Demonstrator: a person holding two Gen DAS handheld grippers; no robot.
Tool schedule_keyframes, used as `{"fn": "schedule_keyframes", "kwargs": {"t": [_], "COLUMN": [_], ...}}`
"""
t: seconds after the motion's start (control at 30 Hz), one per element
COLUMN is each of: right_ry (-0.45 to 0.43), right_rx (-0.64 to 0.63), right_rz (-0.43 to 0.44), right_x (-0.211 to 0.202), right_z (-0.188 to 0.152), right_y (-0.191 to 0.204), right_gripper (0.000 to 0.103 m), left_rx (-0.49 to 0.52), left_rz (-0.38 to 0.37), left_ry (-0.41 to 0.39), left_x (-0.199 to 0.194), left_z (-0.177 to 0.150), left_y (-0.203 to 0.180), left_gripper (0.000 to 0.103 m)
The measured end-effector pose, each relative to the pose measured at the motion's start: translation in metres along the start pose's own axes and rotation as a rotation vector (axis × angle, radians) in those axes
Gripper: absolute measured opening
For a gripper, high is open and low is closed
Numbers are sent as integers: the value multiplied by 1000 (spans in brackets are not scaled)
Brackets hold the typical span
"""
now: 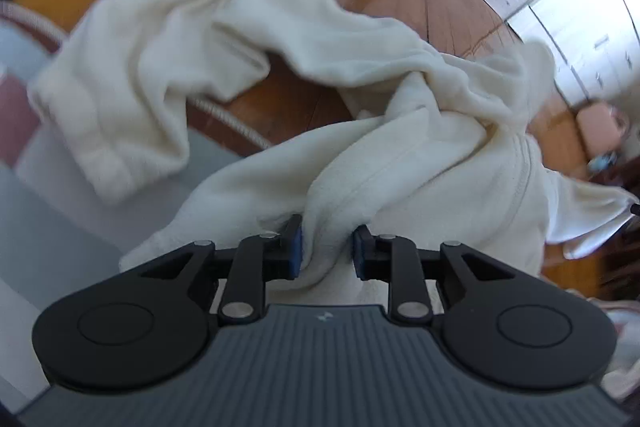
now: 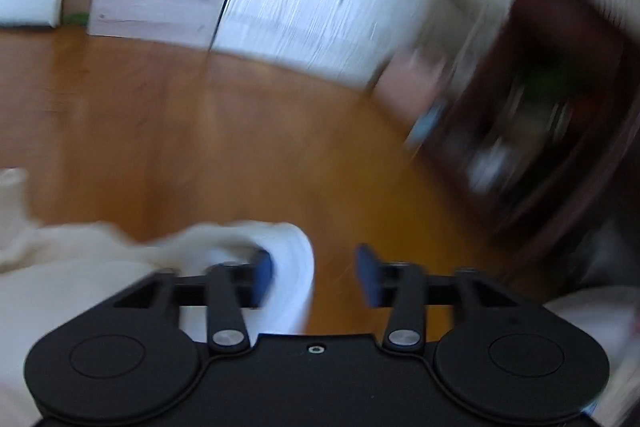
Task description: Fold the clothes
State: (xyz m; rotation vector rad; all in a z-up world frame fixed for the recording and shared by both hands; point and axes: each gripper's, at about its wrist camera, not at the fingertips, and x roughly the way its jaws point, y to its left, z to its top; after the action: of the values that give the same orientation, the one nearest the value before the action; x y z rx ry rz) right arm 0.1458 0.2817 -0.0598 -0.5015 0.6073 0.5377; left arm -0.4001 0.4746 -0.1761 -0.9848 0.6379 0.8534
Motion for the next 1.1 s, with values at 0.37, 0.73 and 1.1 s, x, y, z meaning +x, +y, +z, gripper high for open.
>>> {"fn": "schedule_keyframes", "kwargs": {"t": [0.37,0.73,1.1], "right_ry": [281,431,-30], "right_rx": [-146,-104,-184], "right_rz": [751,926,592], "right_x": [-76,-87,-138], "right_z": [-153,-201,-134], "right_y": [94,157,189], "right_gripper": [59,66,6], "left_rx": [128,-109,178], "left_rz": [22,-138,44], "left_ry": [-6,67,-316], "left_x": [-24,-30,-87], "left_z": [-11,-55,-45], "left_y": [-20,8,-26], "left_gripper": [42,55,48]}}
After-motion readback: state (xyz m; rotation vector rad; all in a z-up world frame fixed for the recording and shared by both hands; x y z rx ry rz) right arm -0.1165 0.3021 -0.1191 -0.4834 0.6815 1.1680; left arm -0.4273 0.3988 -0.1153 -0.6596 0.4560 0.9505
